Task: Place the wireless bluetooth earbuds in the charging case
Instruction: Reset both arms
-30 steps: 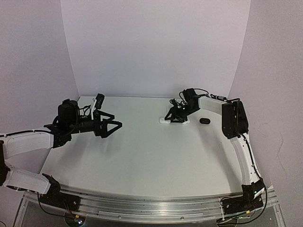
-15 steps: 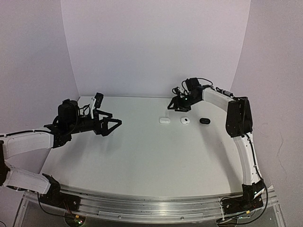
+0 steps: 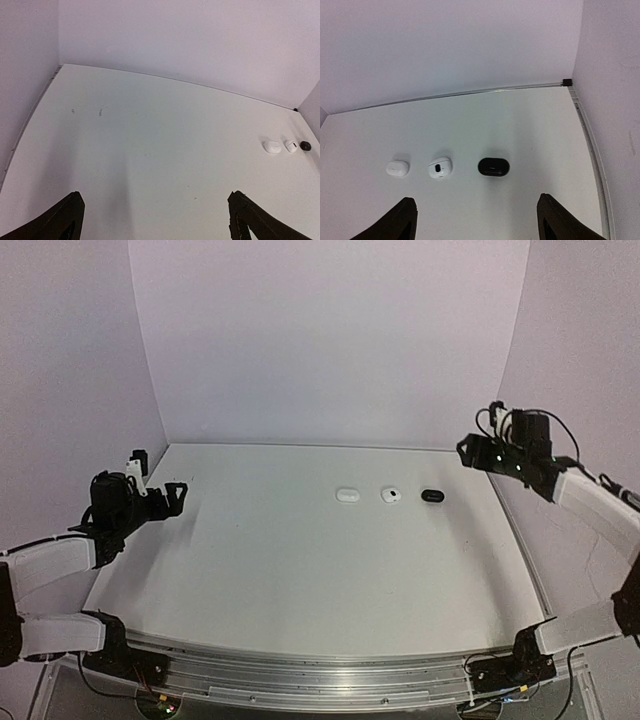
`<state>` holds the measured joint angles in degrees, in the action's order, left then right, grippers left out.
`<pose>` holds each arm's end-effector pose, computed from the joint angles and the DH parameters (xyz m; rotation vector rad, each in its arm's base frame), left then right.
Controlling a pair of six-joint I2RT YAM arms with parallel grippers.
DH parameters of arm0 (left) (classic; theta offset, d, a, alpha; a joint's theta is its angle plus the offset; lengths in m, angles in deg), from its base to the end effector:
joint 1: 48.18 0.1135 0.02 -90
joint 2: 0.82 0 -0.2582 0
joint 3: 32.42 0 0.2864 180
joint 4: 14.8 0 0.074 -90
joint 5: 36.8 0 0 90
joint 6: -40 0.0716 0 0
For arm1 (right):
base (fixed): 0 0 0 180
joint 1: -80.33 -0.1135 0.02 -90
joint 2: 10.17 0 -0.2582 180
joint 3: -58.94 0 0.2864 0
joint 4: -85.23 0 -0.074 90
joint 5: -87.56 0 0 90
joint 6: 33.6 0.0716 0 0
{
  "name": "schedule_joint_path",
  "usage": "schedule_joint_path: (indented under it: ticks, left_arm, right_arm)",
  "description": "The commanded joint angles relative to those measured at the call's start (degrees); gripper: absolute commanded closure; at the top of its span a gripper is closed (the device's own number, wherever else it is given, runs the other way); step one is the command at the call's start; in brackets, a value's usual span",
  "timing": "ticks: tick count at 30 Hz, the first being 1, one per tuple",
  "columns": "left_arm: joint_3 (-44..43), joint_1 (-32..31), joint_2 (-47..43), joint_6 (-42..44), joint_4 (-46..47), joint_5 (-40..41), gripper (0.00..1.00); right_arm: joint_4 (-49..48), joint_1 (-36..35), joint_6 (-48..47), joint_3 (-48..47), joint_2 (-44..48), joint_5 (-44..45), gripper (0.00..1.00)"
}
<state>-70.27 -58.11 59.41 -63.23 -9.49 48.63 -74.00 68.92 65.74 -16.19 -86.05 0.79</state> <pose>0.2902 -0.0566 0.1859 0.0013 1.8828 -0.3528 0.3720 0.0710 0.3068 0.0022 1.9503 0.1849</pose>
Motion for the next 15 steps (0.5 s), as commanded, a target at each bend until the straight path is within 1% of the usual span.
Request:
schedule_joint_path:
  ticks: [1, 2, 6, 9, 12, 15]
  left_arm:
    - [5.85, 3.89, -5.14, 2.87, 1.57, 7.57, 0.00]
    - [7.50, 4.46, -6.12, 3.73, 1.86, 8.14, 0.00]
    - [12.80, 5.55, -10.02, 10.74, 1.79, 6.34, 0.00]
    - [15.31, 6.13, -11.74, 12.42, 1.37, 5.75, 0.00]
    - [15.92, 6.53, -12.66, 11.01, 0.58, 4.95, 0.00]
    - [16.15, 6.61, -12.95, 7.89, 1.36, 5.56, 0.01]
  right_arm:
    - [-13.69, 1.89, 0.27, 22.25, 15.17, 6.80, 0.17]
    - [-14.89, 1.92, -0.04, 26.57, 19.68, 7.35, 0.16]
    - [-19.30, 2.01, -0.06, 41.99, 32.85, 8.46, 0.13]
    - [-22.76, 2.01, 1.13, 51.32, 42.67, 10.61, 0.12]
    - [-24.76, 2.03, 1.24, 57.01, 50.25, 11.18, 0.11]
    - [-24.85, 2.02, 0.75, 58.81, 54.43, 12.86, 0.11]
